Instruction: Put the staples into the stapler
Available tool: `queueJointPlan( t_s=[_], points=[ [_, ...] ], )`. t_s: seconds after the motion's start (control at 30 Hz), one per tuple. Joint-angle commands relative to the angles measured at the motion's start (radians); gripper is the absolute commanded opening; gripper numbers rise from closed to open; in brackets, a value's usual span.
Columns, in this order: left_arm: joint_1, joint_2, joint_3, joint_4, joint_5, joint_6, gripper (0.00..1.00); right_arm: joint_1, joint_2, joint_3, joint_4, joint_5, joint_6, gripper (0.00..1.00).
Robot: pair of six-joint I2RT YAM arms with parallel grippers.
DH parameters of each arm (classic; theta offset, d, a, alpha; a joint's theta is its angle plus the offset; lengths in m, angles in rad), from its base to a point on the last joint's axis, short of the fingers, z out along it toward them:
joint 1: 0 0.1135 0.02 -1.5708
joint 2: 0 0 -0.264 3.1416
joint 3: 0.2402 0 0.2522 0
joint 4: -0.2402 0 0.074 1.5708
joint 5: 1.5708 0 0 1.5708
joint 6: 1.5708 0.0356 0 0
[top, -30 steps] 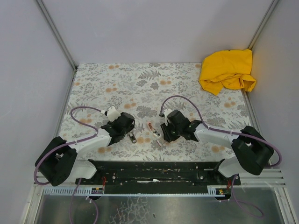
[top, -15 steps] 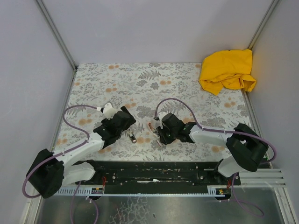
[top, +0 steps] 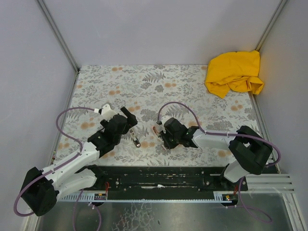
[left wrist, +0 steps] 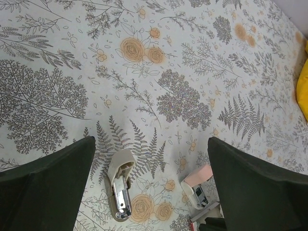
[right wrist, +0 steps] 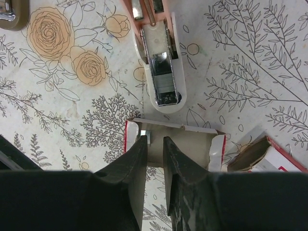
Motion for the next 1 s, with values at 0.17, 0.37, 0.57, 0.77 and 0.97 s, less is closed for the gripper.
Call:
queueJointPlan(
  t_s=[0.17, 0.37, 0.57, 0.77, 0.97],
  points=[
    [-0.004, -0.030, 0.007, -0.033, -0.054, 0.023, 1.00, 0.030, 0.036, 0.056, 0.027, 0.031, -0.002, 0.27],
    [-0.003, -0.044, 0.005, -0.040, -0.054, 0.025, 1.00, 0.042, 0.050, 0.063, -0.003, 0.085, -0.003, 0.18],
    [-0.003, -0.073, -0.002, -0.026, -0.041, 0.063, 1.00, 0.043, 0.034, 0.057, -0.027, 0.124, 0.009, 0.02],
    [-0.004, -0.117, -0.031, 0.059, 0.067, 0.195, 1.00, 0.041, -0.031, 0.048, -0.031, 0.125, 0.011, 0.00],
    [-0.004, -0.113, -0.044, 0.130, 0.231, 0.303, 0.98, 0.023, -0.078, 0.054, -0.033, 0.054, 0.008, 0.00]
  ],
)
